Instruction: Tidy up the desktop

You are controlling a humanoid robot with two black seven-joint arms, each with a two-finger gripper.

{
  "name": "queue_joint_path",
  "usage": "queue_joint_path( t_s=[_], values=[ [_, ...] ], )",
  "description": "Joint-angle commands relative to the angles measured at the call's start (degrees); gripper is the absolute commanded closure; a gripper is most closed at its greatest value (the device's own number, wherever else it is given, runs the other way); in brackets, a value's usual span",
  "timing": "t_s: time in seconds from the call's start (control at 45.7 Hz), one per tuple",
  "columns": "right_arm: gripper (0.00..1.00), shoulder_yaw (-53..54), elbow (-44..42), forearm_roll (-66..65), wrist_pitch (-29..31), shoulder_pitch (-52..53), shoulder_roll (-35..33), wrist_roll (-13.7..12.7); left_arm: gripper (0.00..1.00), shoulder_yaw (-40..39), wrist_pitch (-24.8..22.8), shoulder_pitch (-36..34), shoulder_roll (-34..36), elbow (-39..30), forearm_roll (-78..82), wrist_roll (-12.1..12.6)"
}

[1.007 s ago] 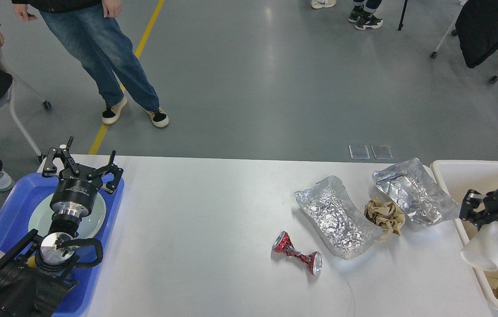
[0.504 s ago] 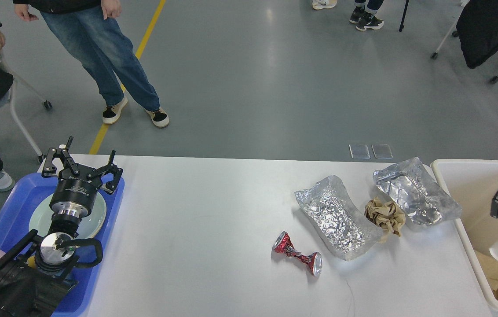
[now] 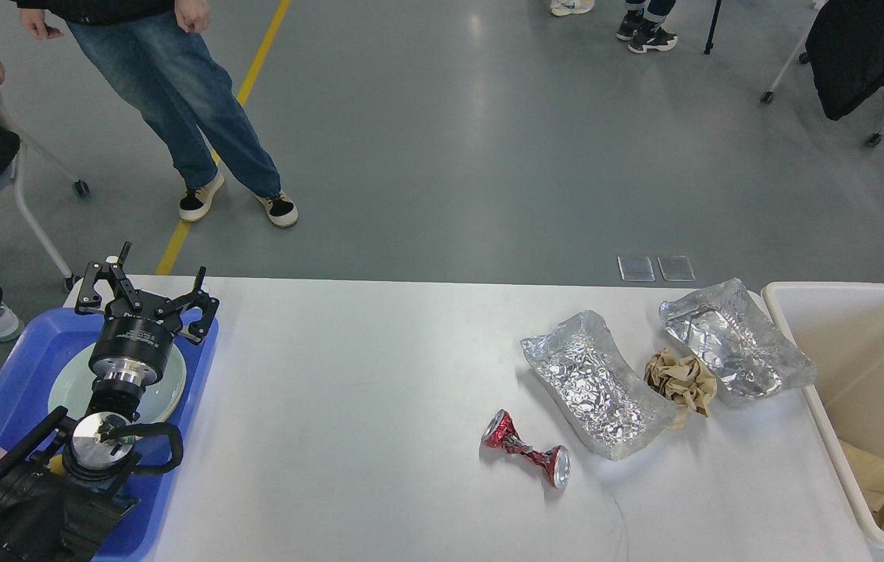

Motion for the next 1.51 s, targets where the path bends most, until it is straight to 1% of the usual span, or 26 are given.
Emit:
queue_joint_path(
  t_s=[0.0, 0.088, 0.241, 0.438, 0.635, 0.657, 0.679, 0.744, 0.766, 0.788, 1.095, 1.292, 1.489],
  values=[
    [1.00, 2.22, -12.25, -0.04, -6.46, -10.27, 6.93, 0.06, 0.04, 0.00, 0.00, 0.00, 0.00, 0.00, 0.00, 0.00],
    [1.00, 1.87, -14.99, -0.04, -10.15, -13.27, 8.96, 0.15, 0.04, 0.00, 0.00, 0.00, 0.00, 0.00, 0.00, 0.00],
    [1.00, 1.43, -15.08, -0.13, -14.20, -16.43, 11.16, 0.85, 0.04, 0.00, 0.00, 0.00, 0.00, 0.00, 0.00, 0.00],
    [1.00, 1.87, -15.08, -0.13, -16.22, -17.76, 12.57, 1.02, 0.04, 0.00, 0.00, 0.00, 0.00, 0.00, 0.00, 0.00],
    [1.00, 1.96, -15.17, -0.04, -16.93, -17.93, 13.27, 1.02, 0.04, 0.00, 0.00, 0.00, 0.00, 0.00, 0.00, 0.00],
    [0.89, 1.96, -15.17, -0.04, -17.45, -17.93, 13.36, 1.02, 0.04, 0.00, 0.00, 0.00, 0.09, 0.00, 0.00, 0.00],
    [0.74, 1.87, -15.17, -0.04, -18.33, -17.85, 13.44, 1.02, 0.04, 0.00, 0.00, 0.00, 0.09, 0.00, 0.00, 0.00],
    [0.19, 1.78, -15.17, -0.04, -21.75, -17.84, 13.53, 0.94, 0.04, 0.00, 0.00, 0.00, 0.09, 0.00, 0.00, 0.00],
    [0.05, 1.70, -15.17, -0.04, -22.89, -17.84, 13.62, 0.94, 0.04, 0.00, 0.00, 0.00, 0.00, 0.00, 0.00, 0.00],
    [0.00, 1.61, -15.08, -0.04, -23.69, -17.84, 13.71, 0.85, 0.04, 0.00, 0.00, 0.00, 0.00, 0.00, 0.00, 0.00],
    [0.00, 1.52, -14.20, -0.04, -24.05, -17.41, 13.88, 0.76, 0.04, 0.00, 0.00, 0.00, 0.00, 0.00, 0.00, 0.00],
    [0.00, 2.05, -13.94, 0.04, -21.68, -14.86, 13.36, 0.94, 0.04, 0.00, 0.00, 0.00, 0.00, 0.00, 0.00, 0.00],
    [0.00, 1.70, -10.16, -0.04, -21.68, -12.66, 13.09, 1.02, 0.04, 0.00, 0.00, 0.00, 0.00, 0.00, 0.00, 0.00]
  ],
)
